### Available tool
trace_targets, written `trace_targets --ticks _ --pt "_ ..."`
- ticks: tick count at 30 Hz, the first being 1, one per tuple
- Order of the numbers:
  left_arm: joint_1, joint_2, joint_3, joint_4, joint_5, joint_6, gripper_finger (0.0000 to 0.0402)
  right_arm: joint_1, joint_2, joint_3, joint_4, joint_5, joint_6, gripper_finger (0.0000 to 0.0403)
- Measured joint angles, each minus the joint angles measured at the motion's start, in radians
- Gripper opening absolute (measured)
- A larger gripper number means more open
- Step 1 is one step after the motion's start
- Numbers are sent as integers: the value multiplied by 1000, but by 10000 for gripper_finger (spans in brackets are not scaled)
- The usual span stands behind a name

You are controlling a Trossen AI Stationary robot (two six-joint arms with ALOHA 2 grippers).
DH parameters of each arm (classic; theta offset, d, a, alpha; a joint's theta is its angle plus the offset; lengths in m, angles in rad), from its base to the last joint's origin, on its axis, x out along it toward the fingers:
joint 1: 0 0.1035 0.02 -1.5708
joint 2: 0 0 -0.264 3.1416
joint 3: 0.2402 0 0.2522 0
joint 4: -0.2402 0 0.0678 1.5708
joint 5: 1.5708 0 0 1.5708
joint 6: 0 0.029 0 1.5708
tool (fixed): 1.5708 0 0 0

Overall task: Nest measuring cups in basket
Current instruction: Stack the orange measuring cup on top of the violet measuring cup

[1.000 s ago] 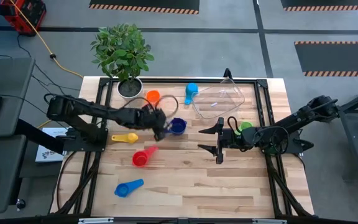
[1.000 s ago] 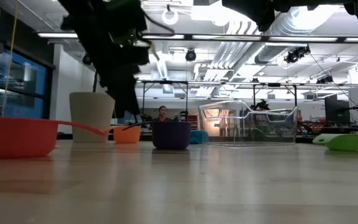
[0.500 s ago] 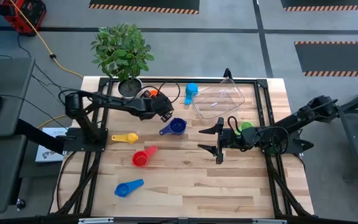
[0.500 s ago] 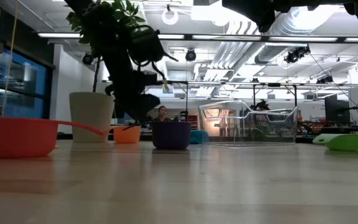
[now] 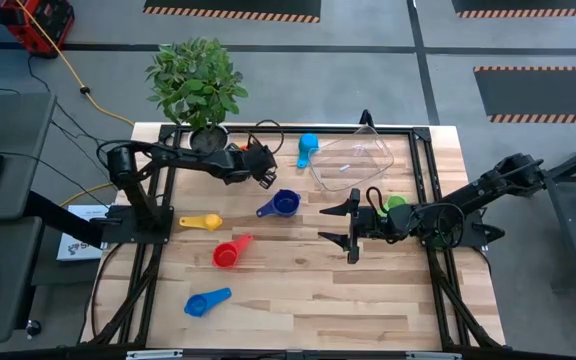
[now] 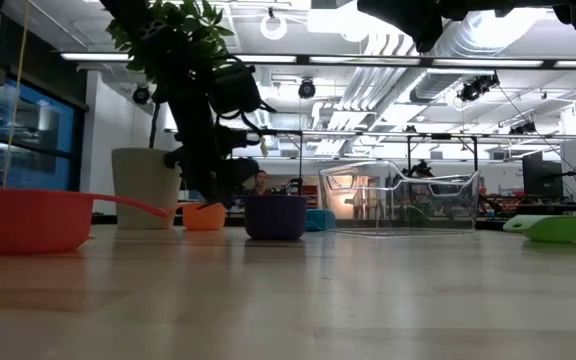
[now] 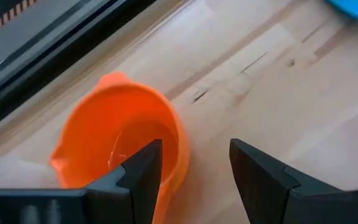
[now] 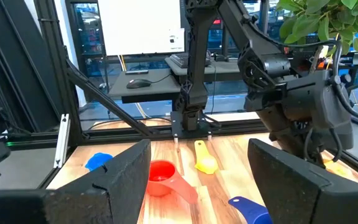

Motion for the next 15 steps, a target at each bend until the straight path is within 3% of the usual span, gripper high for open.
trace_targets --ticks 8,15 --pt "6 47 0 -15 -31 -4 154 0 0 0 0 0 4 261" --pt "-24 46 -1 -24 -91 23 49 0 0 0 0 1 -1 261"
